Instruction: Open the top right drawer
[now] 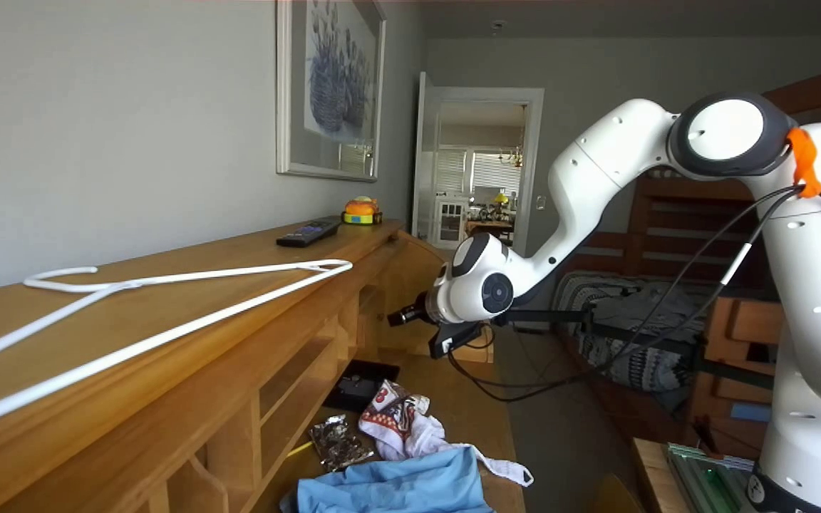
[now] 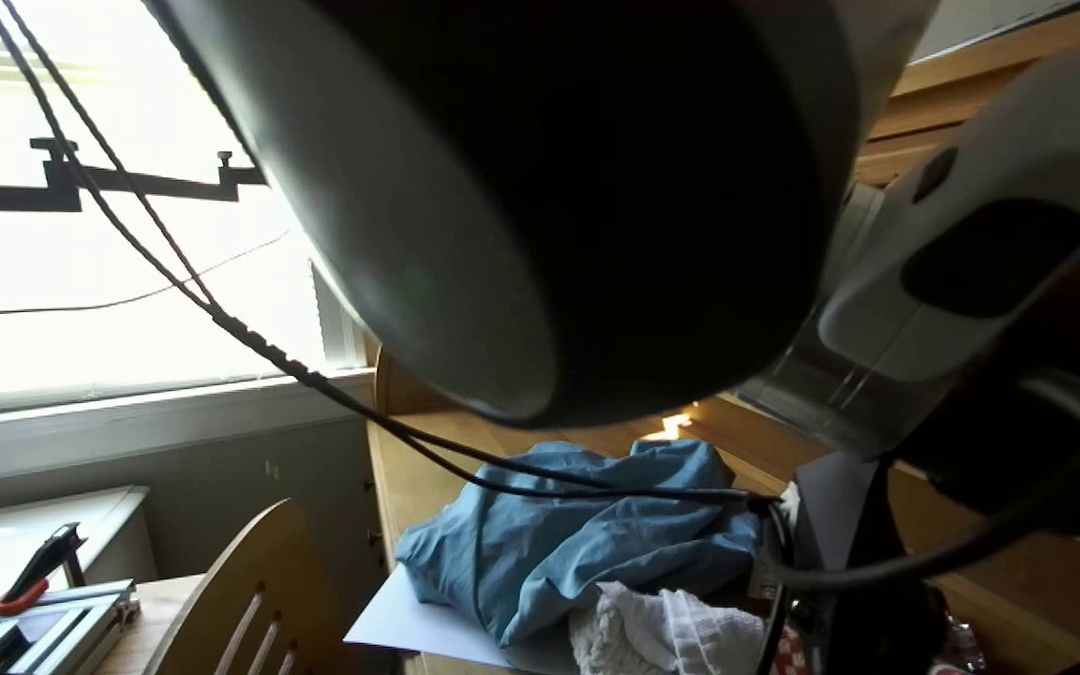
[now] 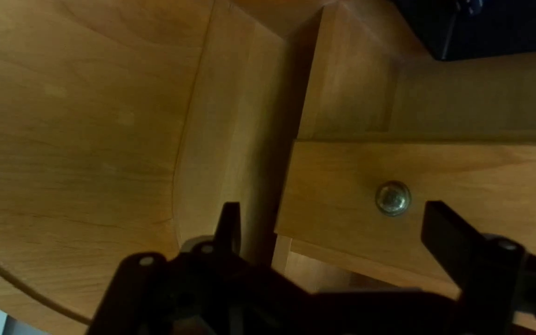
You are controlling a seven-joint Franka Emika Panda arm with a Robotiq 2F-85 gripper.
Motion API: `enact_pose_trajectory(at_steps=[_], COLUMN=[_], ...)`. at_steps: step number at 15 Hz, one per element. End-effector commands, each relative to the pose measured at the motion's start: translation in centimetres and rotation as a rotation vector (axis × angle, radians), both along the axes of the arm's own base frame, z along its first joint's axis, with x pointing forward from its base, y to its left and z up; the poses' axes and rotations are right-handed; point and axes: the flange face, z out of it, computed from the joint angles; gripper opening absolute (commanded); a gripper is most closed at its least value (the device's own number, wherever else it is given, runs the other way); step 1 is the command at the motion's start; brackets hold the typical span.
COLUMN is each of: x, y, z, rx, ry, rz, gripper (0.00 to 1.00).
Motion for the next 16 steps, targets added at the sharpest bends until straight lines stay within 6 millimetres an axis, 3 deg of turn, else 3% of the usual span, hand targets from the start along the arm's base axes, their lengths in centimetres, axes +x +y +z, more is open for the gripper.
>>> enact_pose_trajectory(at_steps=[1,16], x=[1.2,2.8], y=[-0.1,-0.9], z=[0.0,0.1], rx=[0.001,0.045], ry=[-0.042,-0.128], rz=[0.002,0.065], gripper=[1.0,1.0])
